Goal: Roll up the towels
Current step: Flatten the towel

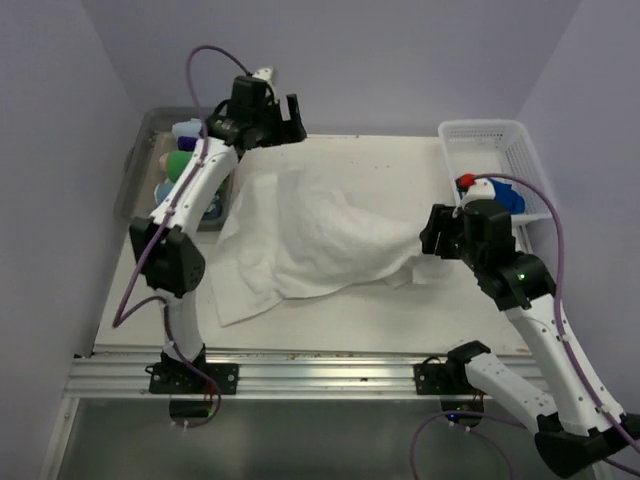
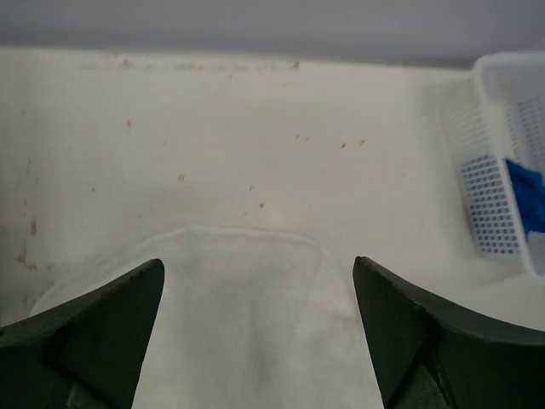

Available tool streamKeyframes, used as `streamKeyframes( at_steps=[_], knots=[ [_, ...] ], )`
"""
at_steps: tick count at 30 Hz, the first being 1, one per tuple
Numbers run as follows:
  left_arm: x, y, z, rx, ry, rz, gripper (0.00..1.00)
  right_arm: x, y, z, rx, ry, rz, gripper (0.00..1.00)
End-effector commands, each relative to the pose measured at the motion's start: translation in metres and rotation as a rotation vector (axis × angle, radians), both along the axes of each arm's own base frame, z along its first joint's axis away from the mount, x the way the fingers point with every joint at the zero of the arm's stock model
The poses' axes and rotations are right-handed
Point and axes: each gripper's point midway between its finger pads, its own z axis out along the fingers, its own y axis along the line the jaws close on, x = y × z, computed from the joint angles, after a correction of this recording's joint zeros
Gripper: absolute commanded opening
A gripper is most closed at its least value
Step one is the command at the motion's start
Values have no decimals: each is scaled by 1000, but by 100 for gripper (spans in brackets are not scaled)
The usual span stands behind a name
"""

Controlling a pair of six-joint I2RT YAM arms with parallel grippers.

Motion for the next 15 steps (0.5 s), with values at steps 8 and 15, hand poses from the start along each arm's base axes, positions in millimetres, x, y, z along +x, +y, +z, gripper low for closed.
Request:
streamKeyframes(
  at_steps=[8,15],
  knots=[
    [-43,29,-40,111,163,36,92,-29,-11,-130,-36,425,-136,76],
    [-174,109,-101,232,352,253,75,-11,32,-147,118,479,-38,63]
  ],
)
